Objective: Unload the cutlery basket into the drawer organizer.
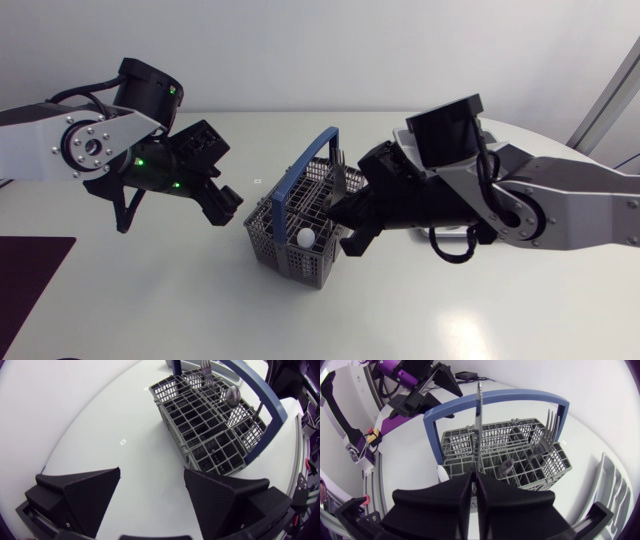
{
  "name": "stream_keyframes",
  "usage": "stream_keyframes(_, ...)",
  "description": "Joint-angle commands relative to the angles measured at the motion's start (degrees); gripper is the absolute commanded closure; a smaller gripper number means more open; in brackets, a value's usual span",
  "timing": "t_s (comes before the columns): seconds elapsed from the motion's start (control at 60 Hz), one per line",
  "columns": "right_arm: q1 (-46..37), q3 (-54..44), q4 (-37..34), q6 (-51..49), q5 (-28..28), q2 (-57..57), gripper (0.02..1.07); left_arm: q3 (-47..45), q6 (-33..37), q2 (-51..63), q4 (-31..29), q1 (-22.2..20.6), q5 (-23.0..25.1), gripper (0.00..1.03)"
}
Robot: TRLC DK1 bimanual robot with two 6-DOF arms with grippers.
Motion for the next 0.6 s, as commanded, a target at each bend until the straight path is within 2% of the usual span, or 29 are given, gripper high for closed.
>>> stream_keyframes(0.0,0.26,1.53,-0.62,0.15,0.05,-1.77,1.0,-1.32,0.26,-0.37,0.5,-0.47,0.25,0.05)
stream_keyframes(0.333,0.17,3.99,-4.67,-0.03,-0.39,-8.54,1.01,-1.58,0.26,-0.37,0.67,-0.73,0.25,0.05)
stream_keyframes(0.583,-3.08,7.94,-10.73,-0.73,-0.65,-16.36,1.01,-1.67,0.26,-0.99,0.67,-0.82,0.25,0.05)
